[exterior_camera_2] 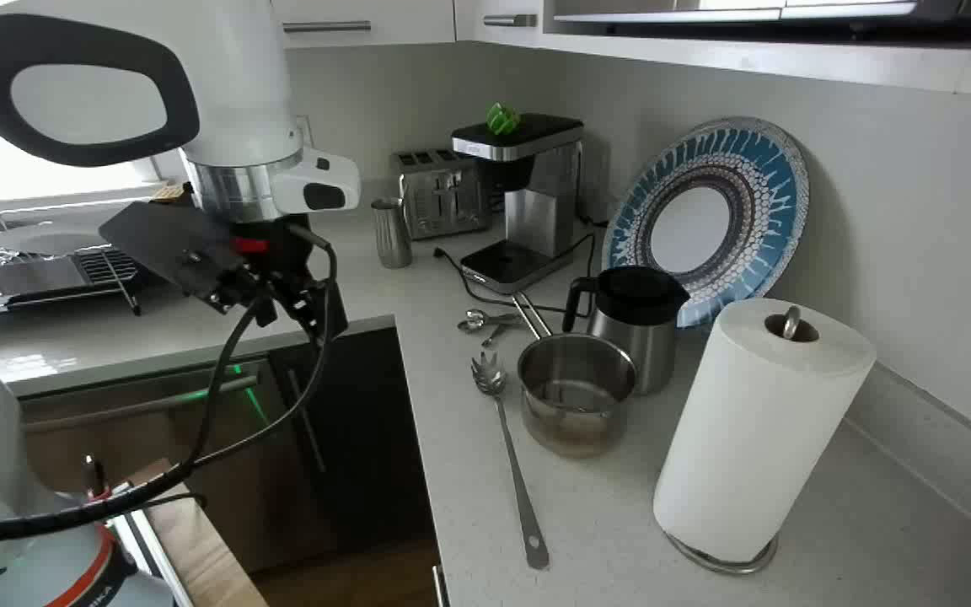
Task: Pick up the spoon from the silver pot and put it on the kitchen counter
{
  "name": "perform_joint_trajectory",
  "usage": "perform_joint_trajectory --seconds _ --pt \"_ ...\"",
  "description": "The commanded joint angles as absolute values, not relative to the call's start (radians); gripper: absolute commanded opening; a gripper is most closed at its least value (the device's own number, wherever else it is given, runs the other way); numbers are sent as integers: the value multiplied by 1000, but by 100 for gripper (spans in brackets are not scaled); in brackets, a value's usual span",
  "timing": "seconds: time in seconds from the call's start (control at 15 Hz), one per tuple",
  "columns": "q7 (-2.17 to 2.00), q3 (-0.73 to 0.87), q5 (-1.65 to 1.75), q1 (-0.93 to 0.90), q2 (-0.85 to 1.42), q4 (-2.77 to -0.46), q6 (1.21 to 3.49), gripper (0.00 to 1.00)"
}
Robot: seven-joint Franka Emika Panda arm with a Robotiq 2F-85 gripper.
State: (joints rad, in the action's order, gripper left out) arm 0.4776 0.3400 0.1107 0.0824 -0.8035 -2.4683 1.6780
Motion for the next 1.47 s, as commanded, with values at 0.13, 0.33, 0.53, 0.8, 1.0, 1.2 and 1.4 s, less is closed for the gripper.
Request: perform_joint_trajectory --seconds 0.13,0.33,0.53,0.8,1.0,1.2,1.4 --pt "566 369 156 71 -777 -2457 1744 100" --pt "674 390 242 72 -701 -2413 1836 100" --pt "732 401 306 78 -583 -2345 1953 100" --pt "706 399 279 103 -419 -2238 2090 100" --pt "707 372 273 127 -436 -2255 2095 100" --pt "701 369 271 131 -383 -2219 2097 100" --pt "833 425 170 92 -291 -2178 2177 100"
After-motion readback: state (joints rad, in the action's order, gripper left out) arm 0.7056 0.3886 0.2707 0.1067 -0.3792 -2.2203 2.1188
